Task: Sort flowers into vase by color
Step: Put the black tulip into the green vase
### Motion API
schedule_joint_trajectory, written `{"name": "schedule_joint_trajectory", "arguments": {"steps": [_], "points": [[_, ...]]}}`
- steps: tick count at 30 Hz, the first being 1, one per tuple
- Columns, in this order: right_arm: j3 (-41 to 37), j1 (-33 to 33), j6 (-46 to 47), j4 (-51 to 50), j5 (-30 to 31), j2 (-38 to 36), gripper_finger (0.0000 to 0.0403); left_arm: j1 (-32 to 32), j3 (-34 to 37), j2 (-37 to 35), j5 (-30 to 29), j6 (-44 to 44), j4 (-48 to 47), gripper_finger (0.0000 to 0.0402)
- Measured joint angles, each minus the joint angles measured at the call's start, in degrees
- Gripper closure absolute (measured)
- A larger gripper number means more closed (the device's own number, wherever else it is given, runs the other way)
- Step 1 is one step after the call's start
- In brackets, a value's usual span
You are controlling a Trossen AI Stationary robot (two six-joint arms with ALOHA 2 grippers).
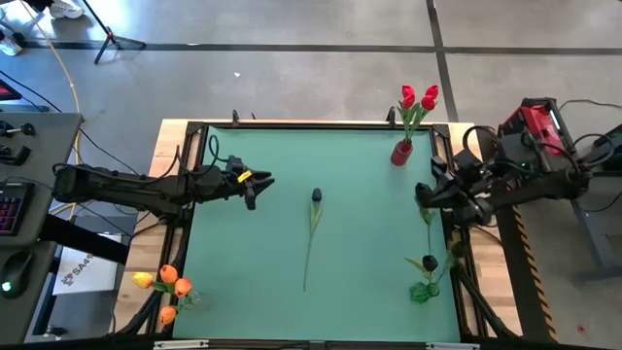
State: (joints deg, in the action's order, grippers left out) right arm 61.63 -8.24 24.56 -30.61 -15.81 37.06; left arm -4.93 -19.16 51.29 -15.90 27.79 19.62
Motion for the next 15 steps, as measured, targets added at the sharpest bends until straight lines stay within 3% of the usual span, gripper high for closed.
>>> {"name": "schedule_joint_trajectory", "arguments": {"steps": [7, 15], "points": [[-0.01, -2.67, 1.11, -0.02, 0.09, 0.8, 0.0403, -1.74, 0.0, 0.0, 0.13, -0.02, 0.07, 0.0275], [-0.01, -9.04, 0.63, -0.43, 6.81, 2.82, 0.0403, -2.25, 0.0, 0.0, 0.2, -1.07, 0.14, 0.0275]]}}
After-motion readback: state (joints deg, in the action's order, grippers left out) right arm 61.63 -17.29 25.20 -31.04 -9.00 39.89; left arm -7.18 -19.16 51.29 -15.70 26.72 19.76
